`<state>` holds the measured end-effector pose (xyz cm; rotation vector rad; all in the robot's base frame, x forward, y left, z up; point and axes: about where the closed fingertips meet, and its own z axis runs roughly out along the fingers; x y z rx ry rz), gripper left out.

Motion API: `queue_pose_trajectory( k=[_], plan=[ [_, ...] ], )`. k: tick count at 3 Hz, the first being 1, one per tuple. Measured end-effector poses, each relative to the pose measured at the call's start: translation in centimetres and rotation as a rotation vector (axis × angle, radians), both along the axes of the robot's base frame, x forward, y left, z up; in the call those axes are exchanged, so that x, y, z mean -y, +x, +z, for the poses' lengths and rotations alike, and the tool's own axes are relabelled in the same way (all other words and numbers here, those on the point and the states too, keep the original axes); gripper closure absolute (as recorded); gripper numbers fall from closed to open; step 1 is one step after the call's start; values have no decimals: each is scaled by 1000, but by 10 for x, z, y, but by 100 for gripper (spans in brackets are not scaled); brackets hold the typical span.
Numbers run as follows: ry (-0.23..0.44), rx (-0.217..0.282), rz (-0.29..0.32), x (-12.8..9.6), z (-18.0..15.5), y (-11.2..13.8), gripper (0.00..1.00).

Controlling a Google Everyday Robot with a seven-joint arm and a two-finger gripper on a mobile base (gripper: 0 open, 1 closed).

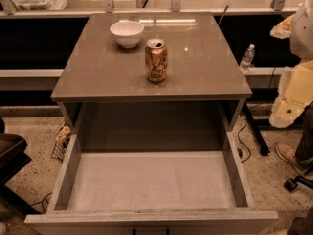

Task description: Place orange can into top drawer

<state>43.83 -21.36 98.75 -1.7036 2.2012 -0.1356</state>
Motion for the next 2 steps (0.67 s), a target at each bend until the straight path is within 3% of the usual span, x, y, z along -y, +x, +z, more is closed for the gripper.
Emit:
queue_pose_trajectory(
  k=[1,2],
  plan=[
    [3,5,-1,0,0,1,0],
    [33,53,-7,-2,2,8,0]
  ],
)
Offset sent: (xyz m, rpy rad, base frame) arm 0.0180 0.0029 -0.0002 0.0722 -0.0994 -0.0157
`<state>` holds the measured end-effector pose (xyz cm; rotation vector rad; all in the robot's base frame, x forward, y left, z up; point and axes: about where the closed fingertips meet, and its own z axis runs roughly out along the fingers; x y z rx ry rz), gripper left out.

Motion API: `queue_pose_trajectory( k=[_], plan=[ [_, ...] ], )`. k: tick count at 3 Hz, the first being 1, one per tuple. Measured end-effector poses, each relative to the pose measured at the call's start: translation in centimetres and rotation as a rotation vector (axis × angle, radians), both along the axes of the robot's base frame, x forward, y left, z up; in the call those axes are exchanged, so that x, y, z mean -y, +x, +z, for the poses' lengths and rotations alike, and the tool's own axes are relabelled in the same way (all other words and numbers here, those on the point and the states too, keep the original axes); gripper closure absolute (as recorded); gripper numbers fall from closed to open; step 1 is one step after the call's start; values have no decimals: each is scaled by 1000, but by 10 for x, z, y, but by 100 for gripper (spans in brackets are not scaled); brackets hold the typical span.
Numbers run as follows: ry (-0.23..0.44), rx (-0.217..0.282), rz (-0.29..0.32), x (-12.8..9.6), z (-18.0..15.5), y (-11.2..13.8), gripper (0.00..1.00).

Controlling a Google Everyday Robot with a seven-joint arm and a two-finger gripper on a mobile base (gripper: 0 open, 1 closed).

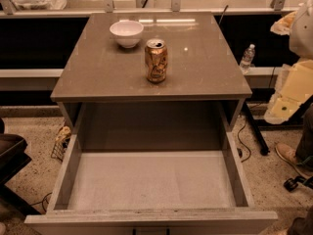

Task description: Place orange can into top drawer

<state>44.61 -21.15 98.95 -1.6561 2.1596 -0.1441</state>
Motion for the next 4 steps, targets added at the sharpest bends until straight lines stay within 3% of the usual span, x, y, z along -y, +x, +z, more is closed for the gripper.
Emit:
queue_pose_trajectory(
  k=[1,2,3,4],
  plan=[
    [89,67,-1,-5,-8,27,0],
    [227,161,-3,-15,-13,71,0],
    [385,234,5,-29,-19,112,0],
    [602,271,30,-53,-27,145,0]
  ],
)
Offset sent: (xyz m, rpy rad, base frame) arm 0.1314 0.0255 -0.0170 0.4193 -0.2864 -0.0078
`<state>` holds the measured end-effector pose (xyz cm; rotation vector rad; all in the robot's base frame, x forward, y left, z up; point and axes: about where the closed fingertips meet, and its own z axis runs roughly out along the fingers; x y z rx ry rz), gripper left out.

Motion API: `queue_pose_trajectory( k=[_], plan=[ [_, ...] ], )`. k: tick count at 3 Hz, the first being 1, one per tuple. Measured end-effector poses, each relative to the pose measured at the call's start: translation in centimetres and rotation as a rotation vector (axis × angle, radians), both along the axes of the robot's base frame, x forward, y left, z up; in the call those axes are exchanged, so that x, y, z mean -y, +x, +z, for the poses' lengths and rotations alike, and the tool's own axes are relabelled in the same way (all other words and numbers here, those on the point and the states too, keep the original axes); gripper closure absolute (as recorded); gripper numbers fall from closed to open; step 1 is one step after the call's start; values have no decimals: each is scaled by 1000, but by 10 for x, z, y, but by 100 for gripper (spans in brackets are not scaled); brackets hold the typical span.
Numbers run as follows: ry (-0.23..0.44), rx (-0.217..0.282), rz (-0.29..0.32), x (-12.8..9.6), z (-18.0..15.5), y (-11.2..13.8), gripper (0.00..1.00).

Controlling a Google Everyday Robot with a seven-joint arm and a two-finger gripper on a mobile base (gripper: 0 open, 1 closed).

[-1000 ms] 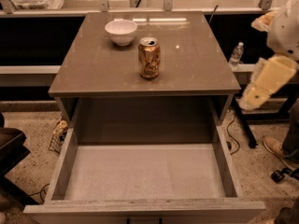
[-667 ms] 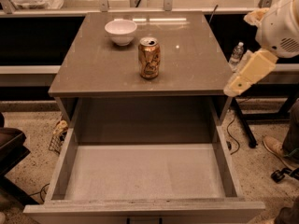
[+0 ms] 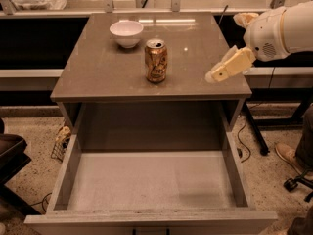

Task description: Place orange can into top drawer

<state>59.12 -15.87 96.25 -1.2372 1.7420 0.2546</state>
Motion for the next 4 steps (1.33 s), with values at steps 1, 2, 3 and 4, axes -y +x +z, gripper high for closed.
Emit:
queue_pose_trajectory(
  k=[1,2,3,4],
  plan=[
    [-1,0,0,0,0,0,0],
    [70,-6,28,-15,-19,17,0],
    [166,-4,65,-35,-40,44,0],
    [247,-10,99,-52,-52,66,0]
  ],
)
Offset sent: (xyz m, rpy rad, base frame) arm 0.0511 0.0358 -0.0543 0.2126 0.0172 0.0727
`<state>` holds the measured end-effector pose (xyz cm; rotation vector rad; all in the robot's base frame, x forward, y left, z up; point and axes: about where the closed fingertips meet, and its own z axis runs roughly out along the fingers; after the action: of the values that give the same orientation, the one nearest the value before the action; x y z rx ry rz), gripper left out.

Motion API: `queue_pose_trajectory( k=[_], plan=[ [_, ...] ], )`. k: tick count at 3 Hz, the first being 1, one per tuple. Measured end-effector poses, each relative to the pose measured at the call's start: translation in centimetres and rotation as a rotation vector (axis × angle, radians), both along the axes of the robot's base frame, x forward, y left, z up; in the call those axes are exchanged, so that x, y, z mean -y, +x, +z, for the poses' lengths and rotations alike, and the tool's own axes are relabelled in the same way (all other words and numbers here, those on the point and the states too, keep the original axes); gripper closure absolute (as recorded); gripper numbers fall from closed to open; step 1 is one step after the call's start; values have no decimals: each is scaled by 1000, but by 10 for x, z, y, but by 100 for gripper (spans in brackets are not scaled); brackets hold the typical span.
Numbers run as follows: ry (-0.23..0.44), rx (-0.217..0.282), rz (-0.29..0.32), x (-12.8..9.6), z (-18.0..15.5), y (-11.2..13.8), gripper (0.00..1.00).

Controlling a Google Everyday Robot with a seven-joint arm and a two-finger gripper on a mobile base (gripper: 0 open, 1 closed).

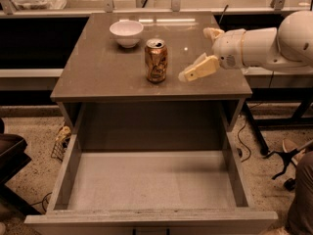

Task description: Place orange can into top drawer

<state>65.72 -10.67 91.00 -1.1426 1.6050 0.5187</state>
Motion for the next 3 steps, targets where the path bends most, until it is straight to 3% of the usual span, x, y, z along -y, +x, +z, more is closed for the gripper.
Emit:
queue_pose_trajectory(
  k=[1,2,3],
  plan=[
    [74,-12,47,-24,-11,21,0],
    [74,-12,47,-24,-11,21,0],
    [136,-17,88,-45,-19,40,0]
  ],
)
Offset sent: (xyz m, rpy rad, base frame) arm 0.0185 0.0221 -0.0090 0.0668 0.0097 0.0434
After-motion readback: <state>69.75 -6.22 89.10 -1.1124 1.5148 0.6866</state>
